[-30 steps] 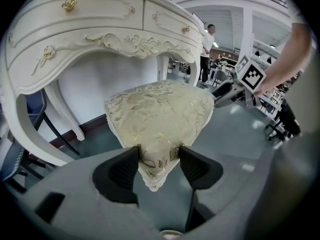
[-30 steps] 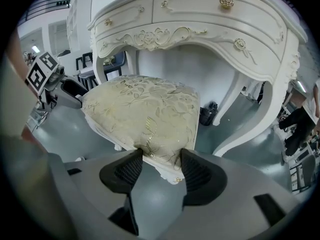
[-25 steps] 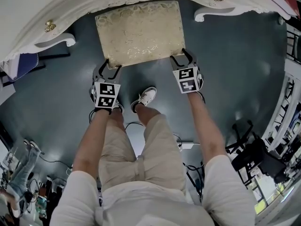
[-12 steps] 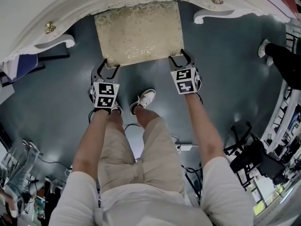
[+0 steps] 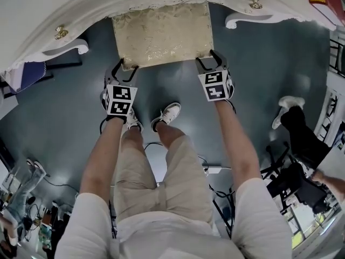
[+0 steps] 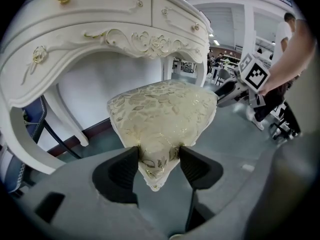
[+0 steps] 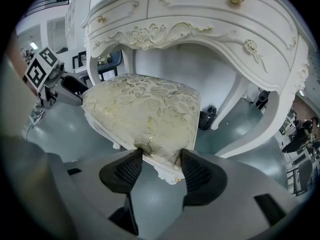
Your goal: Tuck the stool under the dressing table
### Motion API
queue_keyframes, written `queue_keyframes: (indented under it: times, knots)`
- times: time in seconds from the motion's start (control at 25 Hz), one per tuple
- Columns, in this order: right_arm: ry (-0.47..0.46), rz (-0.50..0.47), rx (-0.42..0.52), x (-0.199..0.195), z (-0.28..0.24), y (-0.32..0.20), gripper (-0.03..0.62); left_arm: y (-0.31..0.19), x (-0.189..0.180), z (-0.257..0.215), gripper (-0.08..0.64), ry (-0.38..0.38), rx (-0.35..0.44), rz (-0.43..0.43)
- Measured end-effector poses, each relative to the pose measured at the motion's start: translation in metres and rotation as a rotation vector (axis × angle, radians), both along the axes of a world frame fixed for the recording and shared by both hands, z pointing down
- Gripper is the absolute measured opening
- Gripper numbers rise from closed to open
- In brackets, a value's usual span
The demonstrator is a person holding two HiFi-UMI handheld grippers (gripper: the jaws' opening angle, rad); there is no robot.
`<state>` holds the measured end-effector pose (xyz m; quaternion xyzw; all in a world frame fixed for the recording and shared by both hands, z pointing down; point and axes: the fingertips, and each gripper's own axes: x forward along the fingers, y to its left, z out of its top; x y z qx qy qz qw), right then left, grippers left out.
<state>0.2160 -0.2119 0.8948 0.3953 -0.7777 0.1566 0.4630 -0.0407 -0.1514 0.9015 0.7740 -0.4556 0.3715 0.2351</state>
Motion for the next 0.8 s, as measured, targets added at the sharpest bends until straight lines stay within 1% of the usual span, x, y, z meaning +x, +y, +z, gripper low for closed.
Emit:
queue_keyframes:
  times: [0.2, 0.36, 0.48, 0.64, 0.8]
  knots:
    - [0.012, -0.001, 0.012, -0.002, -0.002, -0.016, 0.244, -0.015, -0.001, 0.0, 0.262, 0.003, 0.003, -0.012]
    - [0.011, -0.001, 0.017, -0.007, -0.001, -0.025, 0.244, -0.024, -0.005, 0.001, 0.262, -0.001, 0.006, -0.007]
    - [0.026, -0.006, 0.022, -0.008, -0.001, -0.034, 0.244, -0.033, -0.005, 0.0, 0.262, 0.0, 0.005, -0.003]
    - [0.039, -0.004, 0.015, -0.012, 0.0, -0.049, 0.235, -0.048, -0.008, 0.001, 0.261, -0.002, 0.012, -0.013]
    - [0.042, -0.008, 0.004, -0.015, 0.001, -0.059, 0.235, -0.058, -0.012, 0.002, 0.259, 0.009, 0.001, -0.015]
